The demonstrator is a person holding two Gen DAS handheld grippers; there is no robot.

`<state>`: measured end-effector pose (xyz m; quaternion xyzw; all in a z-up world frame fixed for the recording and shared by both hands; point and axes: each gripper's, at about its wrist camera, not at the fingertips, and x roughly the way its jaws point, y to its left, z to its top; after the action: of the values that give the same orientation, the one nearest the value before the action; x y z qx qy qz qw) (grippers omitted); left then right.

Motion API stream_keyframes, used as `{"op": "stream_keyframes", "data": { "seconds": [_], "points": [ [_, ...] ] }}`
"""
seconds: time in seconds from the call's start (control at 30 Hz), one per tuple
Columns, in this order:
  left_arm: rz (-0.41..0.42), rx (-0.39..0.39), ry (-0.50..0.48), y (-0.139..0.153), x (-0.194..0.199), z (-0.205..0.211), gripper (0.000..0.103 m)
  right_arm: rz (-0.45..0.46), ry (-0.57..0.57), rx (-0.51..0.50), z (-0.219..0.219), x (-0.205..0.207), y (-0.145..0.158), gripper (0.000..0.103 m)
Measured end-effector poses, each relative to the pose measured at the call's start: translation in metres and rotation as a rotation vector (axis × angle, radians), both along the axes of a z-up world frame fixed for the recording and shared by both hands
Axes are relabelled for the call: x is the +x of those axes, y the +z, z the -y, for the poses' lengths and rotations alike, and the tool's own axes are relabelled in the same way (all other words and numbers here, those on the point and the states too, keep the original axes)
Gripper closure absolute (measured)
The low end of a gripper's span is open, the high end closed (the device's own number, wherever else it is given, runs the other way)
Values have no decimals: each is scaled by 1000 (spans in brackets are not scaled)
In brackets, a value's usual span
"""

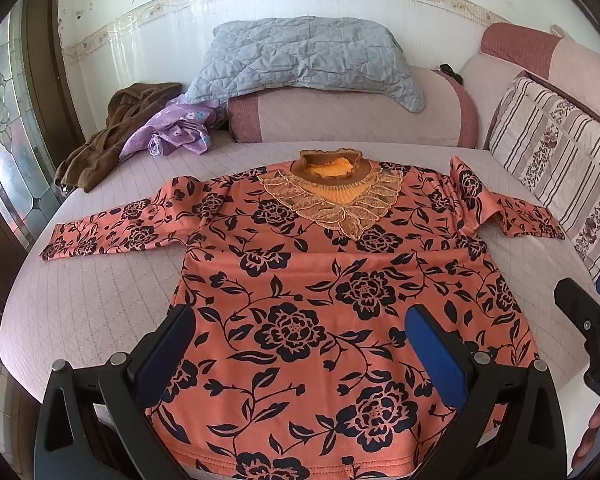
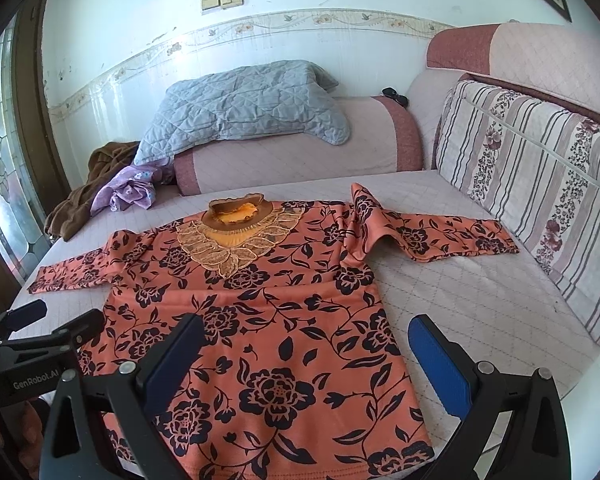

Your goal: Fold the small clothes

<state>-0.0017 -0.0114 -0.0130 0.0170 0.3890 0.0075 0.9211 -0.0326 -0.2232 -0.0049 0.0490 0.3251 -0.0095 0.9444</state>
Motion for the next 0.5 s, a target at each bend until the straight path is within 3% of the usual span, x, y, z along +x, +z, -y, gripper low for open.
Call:
{"op": "stream_keyframes", "data": {
  "seconds": [0.5],
  "points": [
    [-22, 20, -2, -11, 10, 9, 0, -33, -12, 13, 14, 9, -11, 0]
  ]
}}
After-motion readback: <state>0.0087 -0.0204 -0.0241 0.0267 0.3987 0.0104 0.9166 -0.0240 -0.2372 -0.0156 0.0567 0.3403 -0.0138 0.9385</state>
